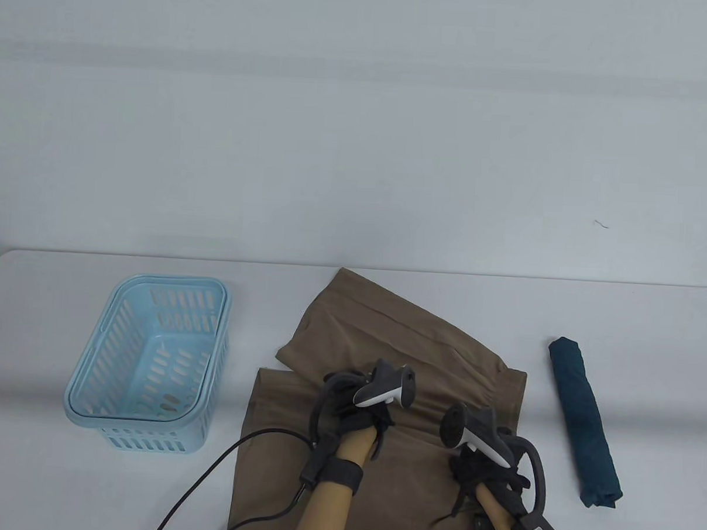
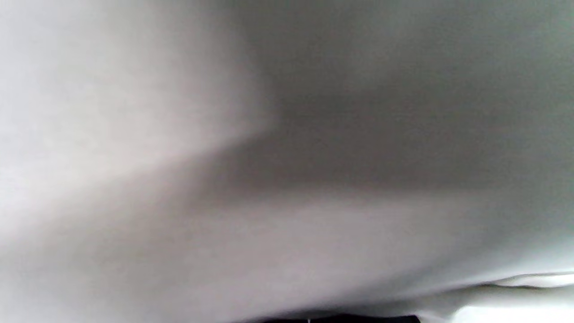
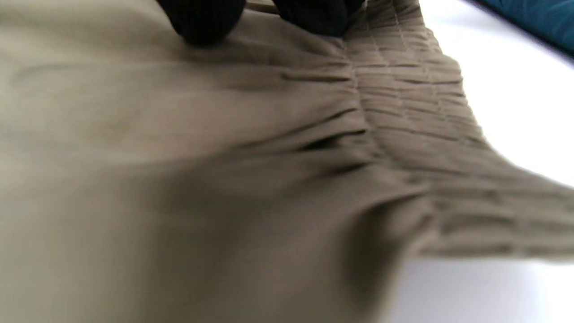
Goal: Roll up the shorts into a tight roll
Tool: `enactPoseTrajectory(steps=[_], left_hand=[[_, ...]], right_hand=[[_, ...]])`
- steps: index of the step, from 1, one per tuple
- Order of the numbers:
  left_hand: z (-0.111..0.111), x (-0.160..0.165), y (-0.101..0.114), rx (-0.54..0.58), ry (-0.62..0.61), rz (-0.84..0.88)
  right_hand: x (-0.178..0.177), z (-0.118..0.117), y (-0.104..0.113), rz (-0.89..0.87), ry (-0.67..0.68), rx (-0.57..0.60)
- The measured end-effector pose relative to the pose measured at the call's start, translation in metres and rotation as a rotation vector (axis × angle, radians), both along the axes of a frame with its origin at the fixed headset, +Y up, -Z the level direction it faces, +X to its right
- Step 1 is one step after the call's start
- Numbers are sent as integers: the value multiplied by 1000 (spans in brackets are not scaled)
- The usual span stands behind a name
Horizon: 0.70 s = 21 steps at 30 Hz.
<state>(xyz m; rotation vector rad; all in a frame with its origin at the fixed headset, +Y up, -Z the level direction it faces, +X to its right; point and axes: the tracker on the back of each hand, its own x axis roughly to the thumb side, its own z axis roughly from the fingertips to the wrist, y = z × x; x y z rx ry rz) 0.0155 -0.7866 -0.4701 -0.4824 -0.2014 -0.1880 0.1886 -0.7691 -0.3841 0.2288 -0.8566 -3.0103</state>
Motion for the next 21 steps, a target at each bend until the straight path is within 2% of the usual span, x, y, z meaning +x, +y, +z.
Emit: enactPoseTrajectory(steps=[12, 21], left_hand=[[-18, -11, -1, -24, 46, 54], [-39, -13, 1, -21, 63, 49]], right_hand=[[21, -48, 3, -179, -148, -11], [24, -75, -1, -214, -153, 6]])
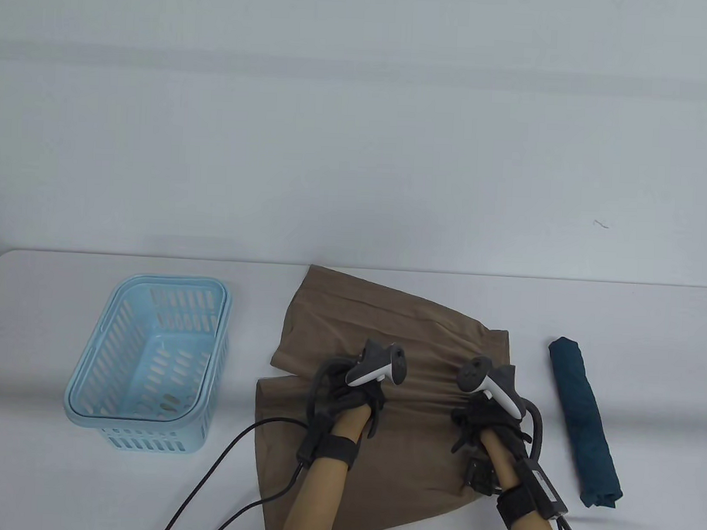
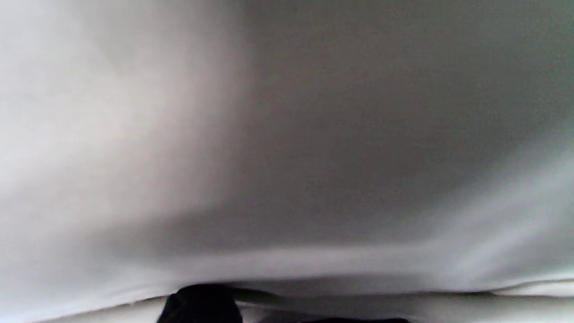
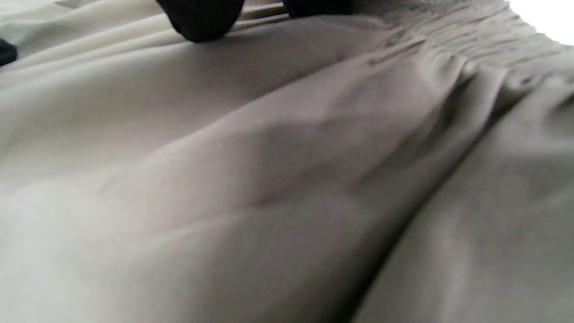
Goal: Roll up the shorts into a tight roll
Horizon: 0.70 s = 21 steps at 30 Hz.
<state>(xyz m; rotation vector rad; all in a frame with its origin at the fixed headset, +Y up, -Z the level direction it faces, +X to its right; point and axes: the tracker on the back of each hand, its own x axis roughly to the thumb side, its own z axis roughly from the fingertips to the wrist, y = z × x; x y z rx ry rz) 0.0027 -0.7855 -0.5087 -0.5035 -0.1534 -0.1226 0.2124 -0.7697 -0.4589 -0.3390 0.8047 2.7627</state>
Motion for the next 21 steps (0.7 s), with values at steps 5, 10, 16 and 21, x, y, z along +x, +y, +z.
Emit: enactPoseTrajectory(steps=[5, 10, 16, 21], left_hand=[[-7, 1, 3, -31, 30, 10], [-2, -6, 6, -76, -16, 51], [33, -32, 44, 78, -43, 212], [88, -55, 61, 71, -160, 249]], right_hand=[[10, -5, 0, -61, 5, 36], [24, -4, 1, -164, 19, 66], [54, 21, 23, -169, 120, 140], [76, 51, 36, -70, 140, 162]])
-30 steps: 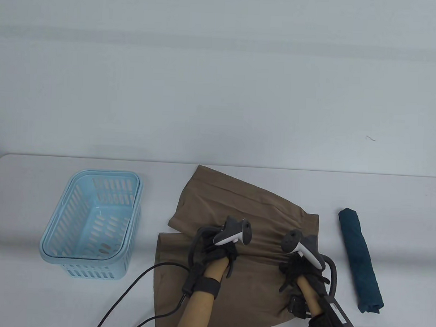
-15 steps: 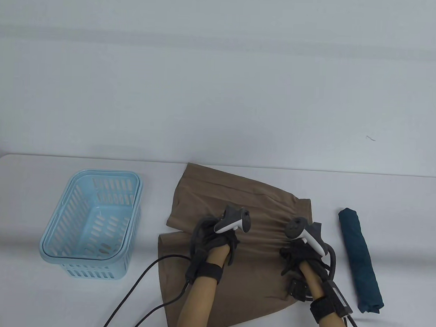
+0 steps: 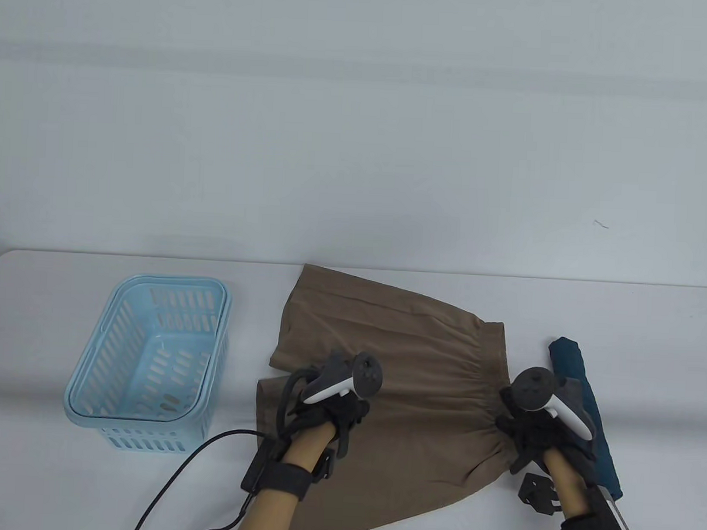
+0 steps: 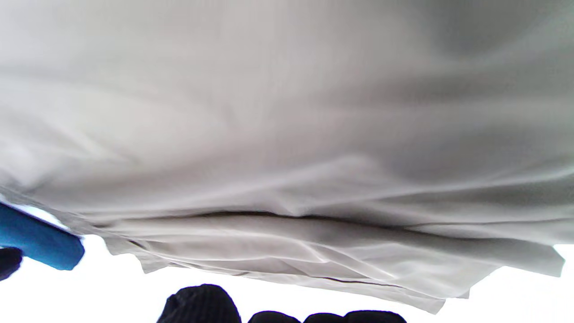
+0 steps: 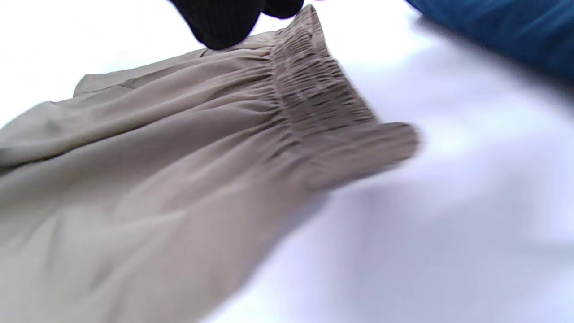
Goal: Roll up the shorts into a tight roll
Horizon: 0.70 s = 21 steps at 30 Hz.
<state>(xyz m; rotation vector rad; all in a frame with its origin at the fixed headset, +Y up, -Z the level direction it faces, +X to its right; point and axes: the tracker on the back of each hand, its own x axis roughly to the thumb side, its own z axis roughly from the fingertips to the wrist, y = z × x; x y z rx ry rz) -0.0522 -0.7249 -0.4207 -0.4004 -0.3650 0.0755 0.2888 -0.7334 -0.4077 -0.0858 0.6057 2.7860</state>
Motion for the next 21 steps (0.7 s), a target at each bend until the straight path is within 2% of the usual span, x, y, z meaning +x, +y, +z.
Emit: enactPoseTrajectory(steps=[6, 11, 16, 18, 21], left_hand=[[69, -26, -3, -40, -136, -8], [110, -40, -14, -51, -236, -63], [135, -48, -35, -116, -311, -148], [138, -50, -45, -124, -326, -203], [139, -55, -56, -198, -332, -246]], right_hand=[[11, 31, -7, 169, 21, -44], [3, 39, -17, 271, 56, -76], [-7, 40, -28, 329, 92, -97], [-10, 38, -32, 333, 102, -96], [-14, 35, -36, 346, 122, -67]])
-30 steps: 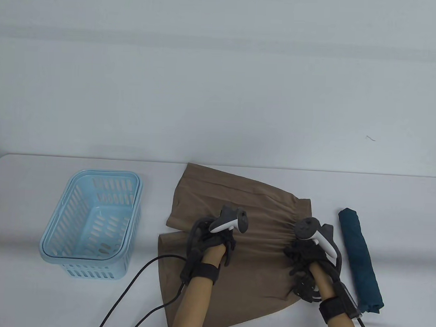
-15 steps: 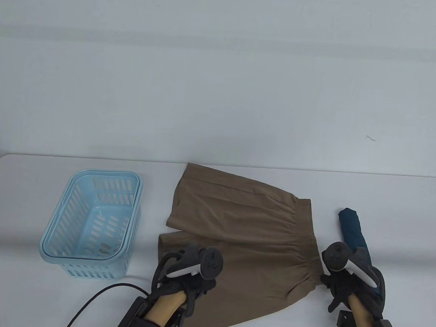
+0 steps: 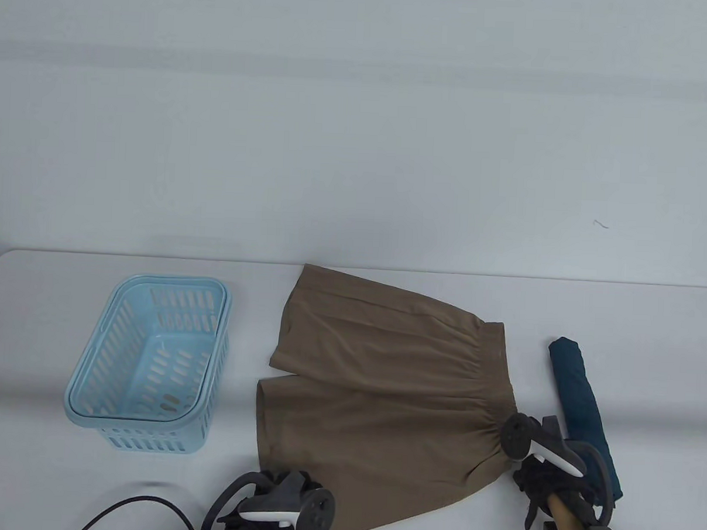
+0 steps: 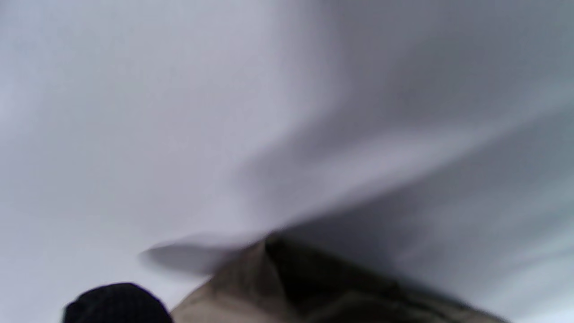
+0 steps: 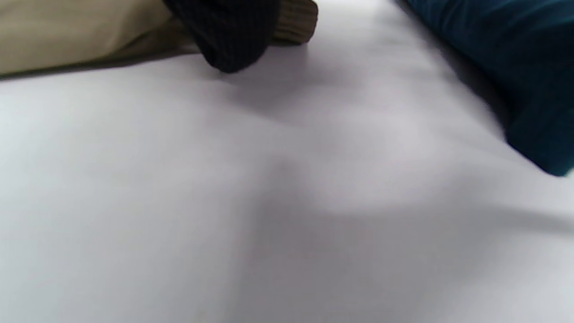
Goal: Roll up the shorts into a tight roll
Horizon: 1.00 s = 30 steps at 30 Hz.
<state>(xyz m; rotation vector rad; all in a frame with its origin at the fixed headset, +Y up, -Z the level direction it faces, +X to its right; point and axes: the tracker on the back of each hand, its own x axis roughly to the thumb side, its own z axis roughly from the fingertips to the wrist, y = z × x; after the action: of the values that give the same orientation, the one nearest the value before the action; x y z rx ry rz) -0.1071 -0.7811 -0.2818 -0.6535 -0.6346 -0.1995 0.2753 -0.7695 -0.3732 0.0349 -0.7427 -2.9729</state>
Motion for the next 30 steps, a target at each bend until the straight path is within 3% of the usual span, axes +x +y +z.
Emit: enactPoseTrajectory(steps=[9, 16, 22, 30], left_hand=[[-1, -1, -4, 32, 18, -4], [-5, -9, 3, 167, 53, 115], [-10, -16, 25, 286, 101, 266], [-9, -36, 96, 404, 224, 570]], right_hand=[[-1, -5, -4, -7, 18, 90], [1, -3, -1, -39, 4, 229], [6, 3, 5, -107, 26, 319], [22, 6, 36, -362, -62, 366]])
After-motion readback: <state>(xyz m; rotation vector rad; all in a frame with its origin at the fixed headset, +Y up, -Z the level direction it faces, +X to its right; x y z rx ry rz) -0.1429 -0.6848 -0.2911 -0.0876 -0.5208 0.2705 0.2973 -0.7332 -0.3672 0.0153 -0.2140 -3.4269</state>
